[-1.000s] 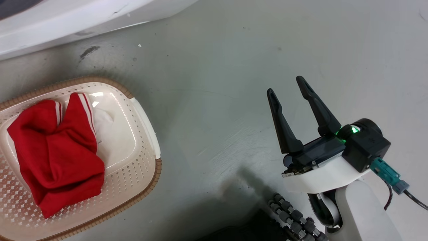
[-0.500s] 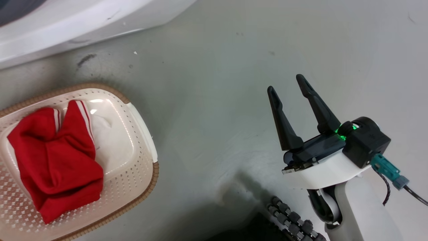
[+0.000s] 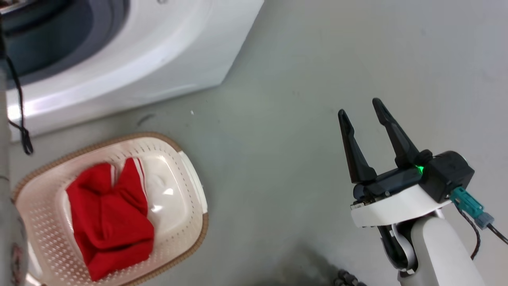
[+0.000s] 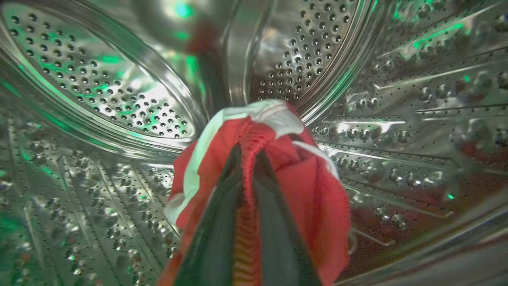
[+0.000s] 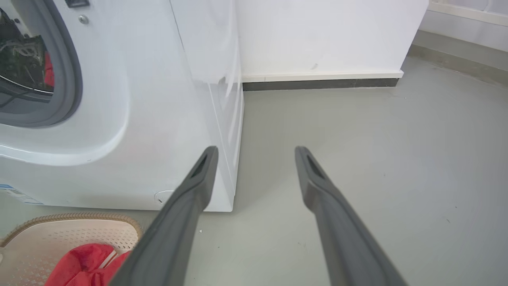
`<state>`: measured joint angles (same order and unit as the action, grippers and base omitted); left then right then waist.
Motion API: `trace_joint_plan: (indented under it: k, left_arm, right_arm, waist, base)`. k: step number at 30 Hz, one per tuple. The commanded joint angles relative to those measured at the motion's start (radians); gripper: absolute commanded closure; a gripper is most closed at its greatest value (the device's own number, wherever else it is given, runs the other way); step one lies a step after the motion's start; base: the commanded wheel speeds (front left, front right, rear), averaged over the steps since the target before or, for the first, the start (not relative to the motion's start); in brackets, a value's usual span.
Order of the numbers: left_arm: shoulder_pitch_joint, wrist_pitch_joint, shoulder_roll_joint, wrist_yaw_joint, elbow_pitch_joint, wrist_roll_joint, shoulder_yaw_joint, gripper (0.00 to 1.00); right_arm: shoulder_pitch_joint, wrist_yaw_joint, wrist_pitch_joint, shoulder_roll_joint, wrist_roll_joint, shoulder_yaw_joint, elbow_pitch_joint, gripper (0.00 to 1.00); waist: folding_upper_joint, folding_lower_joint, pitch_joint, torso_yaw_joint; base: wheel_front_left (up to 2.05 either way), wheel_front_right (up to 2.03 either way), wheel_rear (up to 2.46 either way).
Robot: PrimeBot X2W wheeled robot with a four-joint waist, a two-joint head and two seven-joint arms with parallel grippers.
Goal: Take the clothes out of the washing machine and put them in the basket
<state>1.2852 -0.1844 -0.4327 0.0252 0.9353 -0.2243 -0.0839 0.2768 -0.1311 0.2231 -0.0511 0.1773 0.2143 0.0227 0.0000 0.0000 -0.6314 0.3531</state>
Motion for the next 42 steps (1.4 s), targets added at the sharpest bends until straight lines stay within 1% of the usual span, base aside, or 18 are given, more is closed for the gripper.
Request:
trace_joint_plan:
  k: [1, 5, 7, 8, 10, 11, 12, 13, 18, 19, 23, 27, 30, 34, 38, 42]
  left_arm:
    - [-0.041, -0.023, 0.007, 0.001, 0.012, -0.009, 0.007, 1.00]
    - [-0.132, -0.067, 0.032, 0.006, 0.027, -0.025, 0.014, 1.00]
    - [-0.181, -0.076, 0.044, 0.008, 0.024, -0.036, 0.023, 1.00]
    - [-0.181, -0.076, 0.044, 0.008, 0.024, -0.036, 0.023, 1.00]
    - [-0.257, -0.081, 0.060, 0.011, -0.008, -0.054, 0.044, 1.00]
    - [-0.257, -0.081, 0.060, 0.011, -0.008, -0.054, 0.044, 1.00]
    - [-0.317, -0.082, 0.070, 0.013, -0.054, -0.058, 0.058, 1.00]
    - [-0.317, -0.082, 0.070, 0.013, -0.054, -0.058, 0.058, 1.00]
    - [-0.466, -0.081, 0.108, 0.015, -0.168, -0.061, 0.096, 1.00]
    - [-0.552, -0.081, 0.126, 0.024, -0.231, -0.062, 0.119, 1.00]
    - [-0.660, -0.081, 0.160, 0.035, -0.307, -0.057, 0.141, 1.00]
    - [-0.770, -0.081, 0.197, 0.039, -0.406, -0.044, 0.148, 1.00]
    - [-0.853, -0.081, 0.215, 0.043, -0.479, -0.033, 0.150, 1.00]
    - [-0.967, -0.081, 0.245, 0.043, -0.566, -0.025, 0.135, 1.00]
    - [-1.071, -0.081, 0.266, 0.036, -0.652, -0.032, 0.129, 1.00]
    - [-1.167, -0.053, 0.292, 0.024, -0.725, -0.046, 0.116, 1.00]
  right_arm:
    - [-0.021, 0.001, -0.006, 0.001, -0.012, -0.007, -0.002, 0.00]
    - [-0.061, 0.001, -0.031, 0.002, -0.018, -0.025, -0.009, 0.00]
    - [-0.083, 0.001, -0.044, 0.002, -0.022, -0.035, -0.016, 0.00]
    - [-0.083, 0.001, -0.044, 0.002, -0.022, -0.035, -0.016, 0.00]
    - [-0.114, 0.001, -0.060, 0.002, -0.030, -0.051, -0.030, 0.00]
    - [-0.114, 0.001, -0.060, 0.002, -0.030, -0.051, -0.030, 0.00]
    - [-0.131, 0.001, -0.072, 0.002, -0.039, -0.059, -0.039, 0.00]
    - [-0.131, 0.001, -0.072, 0.002, -0.039, -0.059, -0.039, 0.00]
    - [-0.171, 0.001, -0.100, 0.001, -0.056, -0.073, -0.058, 0.00]
    - [-0.190, 0.001, -0.114, 0.002, -0.061, -0.080, -0.067, 0.00]
    - [-0.222, 0.001, -0.133, 0.002, -0.070, -0.092, -0.079, 0.00]
    - [-0.253, 0.001, -0.151, 0.001, -0.077, -0.111, -0.096, 0.00]
    - [-0.271, 0.001, -0.163, 0.002, -0.077, -0.126, -0.107, 0.00]
    - [-0.304, 0.001, -0.179, 0.002, -0.084, -0.144, -0.117, 0.00]
    - [-0.329, 0.001, -0.196, 0.002, -0.090, -0.158, -0.137, 0.00]
    - [-0.345, 0.001, -0.207, 0.002, -0.089, -0.164, -0.154, 0.00]
  waist:
    - [0.0000, 0.0000, 0.083, -0.014]
    - [0.0000, 0.0000, 0.165, -0.025]
    - [0.0000, 0.0000, 0.203, -0.031]
    - [0.0000, 0.0000, 0.203, -0.031]
    - [0.0000, 0.0000, 0.256, -0.042]
    - [0.0000, 0.0000, 0.256, -0.042]
    - [0.0000, 0.0000, 0.287, -0.051]
    - [0.0000, 0.0000, 0.287, -0.051]
    - [0.0000, 0.0000, 0.357, -0.080]
    - [0.0000, 0.0000, 0.403, -0.098]
    - [0.0000, 0.0000, 0.457, -0.123]
    - [0.0000, 0.0000, 0.508, -0.145]
    - [0.0000, 0.0000, 0.540, -0.162]
    - [0.0000, 0.0000, 0.585, -0.185]
    - [0.0000, 0.0000, 0.606, -0.204]
    - [0.0000, 0.0000, 0.608, -0.218]
  base:
    - [0.00, 0.00, 0.00]
    - [0.00, 0.00, 0.00]
    - [0.00, 0.00, 0.00]
    - [0.00, 0.00, 0.00]
    - [0.00, 0.00, 0.00]
    - [0.00, 0.00, 0.00]
    - [0.00, 0.00, 0.00]
    - [0.00, 0.00, 0.00]
    - [0.00, 0.00, 0.00]
    - [0.00, 0.00, 0.00]
    - [0.00, 0.00, 0.00]
    - [0.00, 0.00, 0.00]
    - [0.00, 0.00, 0.00]
    - [0.00, 0.00, 0.00]
    - [0.00, 0.00, 0.00]
    - [0.00, 0.00, 0.00]
